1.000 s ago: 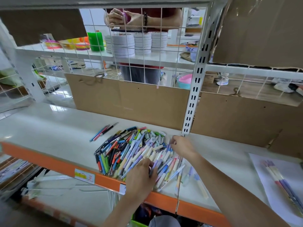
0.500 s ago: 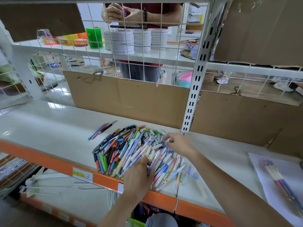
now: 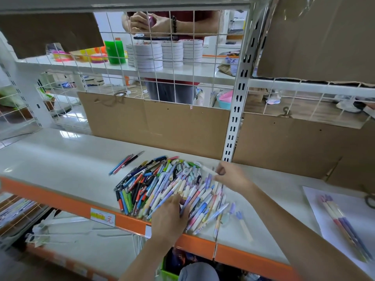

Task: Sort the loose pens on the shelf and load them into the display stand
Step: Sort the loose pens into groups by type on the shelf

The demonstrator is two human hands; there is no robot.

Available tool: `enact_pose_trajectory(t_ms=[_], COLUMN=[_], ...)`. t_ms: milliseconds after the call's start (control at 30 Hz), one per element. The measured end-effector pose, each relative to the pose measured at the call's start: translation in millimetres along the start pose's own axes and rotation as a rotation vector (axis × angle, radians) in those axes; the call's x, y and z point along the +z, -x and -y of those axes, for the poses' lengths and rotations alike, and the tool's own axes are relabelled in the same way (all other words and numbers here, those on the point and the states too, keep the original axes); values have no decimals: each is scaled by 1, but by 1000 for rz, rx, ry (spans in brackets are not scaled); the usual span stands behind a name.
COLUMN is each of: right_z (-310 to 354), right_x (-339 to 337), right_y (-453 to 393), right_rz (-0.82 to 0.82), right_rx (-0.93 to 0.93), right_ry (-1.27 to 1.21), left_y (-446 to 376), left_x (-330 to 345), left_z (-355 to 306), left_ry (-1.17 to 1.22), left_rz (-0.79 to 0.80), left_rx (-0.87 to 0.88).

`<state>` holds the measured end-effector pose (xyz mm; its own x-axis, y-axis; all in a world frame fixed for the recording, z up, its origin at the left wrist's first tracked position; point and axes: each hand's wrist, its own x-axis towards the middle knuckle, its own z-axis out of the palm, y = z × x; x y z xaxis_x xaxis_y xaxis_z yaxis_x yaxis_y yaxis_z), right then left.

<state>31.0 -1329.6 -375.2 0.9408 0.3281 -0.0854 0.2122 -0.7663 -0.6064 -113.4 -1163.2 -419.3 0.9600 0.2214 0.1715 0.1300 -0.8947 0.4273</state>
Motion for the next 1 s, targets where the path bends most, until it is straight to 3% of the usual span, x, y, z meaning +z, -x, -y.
enact_pose_trajectory(t_ms=[167,333,467,600,1000], right_z=[-43,-67,-71,-71,-73], right_x=[-1,16,26,26,25], right_y=[56,101,115,116,115], right_rz=[-175,-266,-287,-295,-291], right_rx=[140,233,212,191,196], right_ry=[-395,-558,-563,-576,-573], left_y=[5,9,12,3,-14], left_x=[4,14,19,9,12], left_z=[-18,-33,-28,-21,-37], left_ry=[-41,-83,-43,-66,-256], left_rz=[69,101,52,-10,126], left_rx=[68,147,164,59,68])
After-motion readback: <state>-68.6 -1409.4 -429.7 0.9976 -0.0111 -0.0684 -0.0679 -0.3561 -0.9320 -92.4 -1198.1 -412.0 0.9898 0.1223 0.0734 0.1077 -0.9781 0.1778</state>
